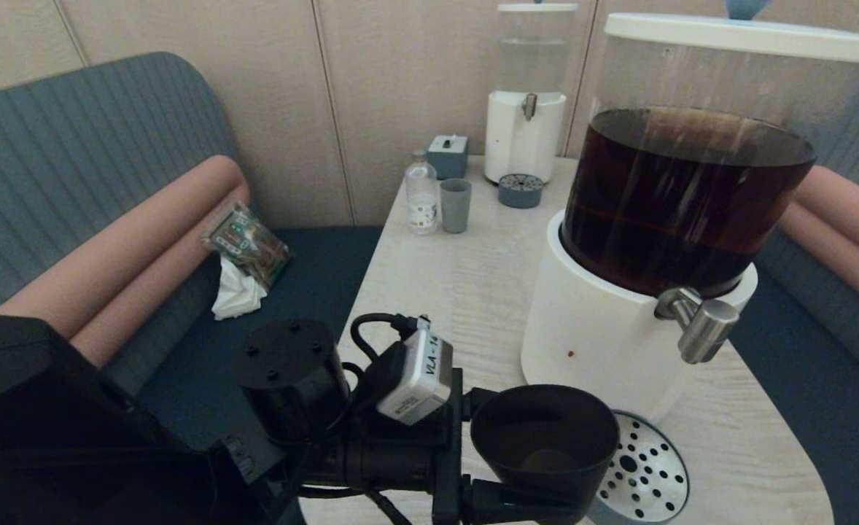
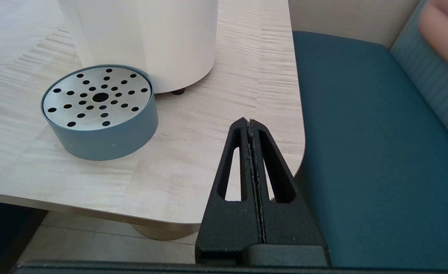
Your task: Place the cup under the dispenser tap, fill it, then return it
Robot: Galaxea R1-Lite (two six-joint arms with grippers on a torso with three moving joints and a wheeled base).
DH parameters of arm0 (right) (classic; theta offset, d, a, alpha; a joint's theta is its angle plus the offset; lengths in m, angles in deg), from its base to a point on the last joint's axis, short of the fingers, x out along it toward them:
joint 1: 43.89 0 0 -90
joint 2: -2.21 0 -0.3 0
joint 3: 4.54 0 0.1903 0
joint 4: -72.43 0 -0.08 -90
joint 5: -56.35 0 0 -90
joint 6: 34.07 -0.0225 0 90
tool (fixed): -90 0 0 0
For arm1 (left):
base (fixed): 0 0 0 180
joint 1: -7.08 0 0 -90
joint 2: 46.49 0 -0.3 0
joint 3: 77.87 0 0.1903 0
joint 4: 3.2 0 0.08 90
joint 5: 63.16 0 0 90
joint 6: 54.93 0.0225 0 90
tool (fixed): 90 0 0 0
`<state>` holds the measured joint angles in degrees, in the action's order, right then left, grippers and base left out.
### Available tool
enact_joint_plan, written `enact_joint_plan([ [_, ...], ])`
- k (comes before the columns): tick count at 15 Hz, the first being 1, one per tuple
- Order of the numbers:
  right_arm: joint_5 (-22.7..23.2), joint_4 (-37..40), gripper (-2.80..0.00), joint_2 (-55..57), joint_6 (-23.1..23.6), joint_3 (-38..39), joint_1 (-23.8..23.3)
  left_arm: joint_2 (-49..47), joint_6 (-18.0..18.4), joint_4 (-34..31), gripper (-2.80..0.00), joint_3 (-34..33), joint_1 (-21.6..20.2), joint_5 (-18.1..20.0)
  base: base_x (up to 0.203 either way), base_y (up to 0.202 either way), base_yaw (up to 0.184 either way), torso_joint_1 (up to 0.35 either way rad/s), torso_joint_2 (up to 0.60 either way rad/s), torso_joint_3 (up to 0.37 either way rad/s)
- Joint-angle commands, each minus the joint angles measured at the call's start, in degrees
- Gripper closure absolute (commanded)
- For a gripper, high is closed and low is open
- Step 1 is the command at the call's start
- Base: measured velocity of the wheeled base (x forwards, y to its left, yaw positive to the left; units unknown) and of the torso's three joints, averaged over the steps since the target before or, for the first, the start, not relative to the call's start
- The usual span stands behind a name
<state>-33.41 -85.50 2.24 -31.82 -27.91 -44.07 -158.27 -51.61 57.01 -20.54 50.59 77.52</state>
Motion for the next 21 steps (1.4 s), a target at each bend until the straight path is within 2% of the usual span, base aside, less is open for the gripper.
enact_joint_plan([
  [1, 0.0, 0.0, 0.00, 0.0, 0.0, 0.5, 0.0, -5.3, 0.0, 0.7, 0.00, 3.1, 0.8, 0.1, 0.000, 0.000, 0.000, 0.000, 0.00, 0.000],
  [10, 0.0, 0.0, 0.00, 0.1, 0.0, 0.5, 0.0, -17.5, -0.4, 0.6, 0.00, 18.2, 3.8, -4.0, 0.000, 0.000, 0.000, 0.000, 0.00, 0.000],
  [21, 0.0, 0.0, 0.00, 0.1, 0.0, 0.5, 0.0, -24.2, -0.4, 0.6, 0.00, 25.9, 4.5, -4.9, 0.000, 0.000, 0.000, 0.000, 0.00, 0.000],
])
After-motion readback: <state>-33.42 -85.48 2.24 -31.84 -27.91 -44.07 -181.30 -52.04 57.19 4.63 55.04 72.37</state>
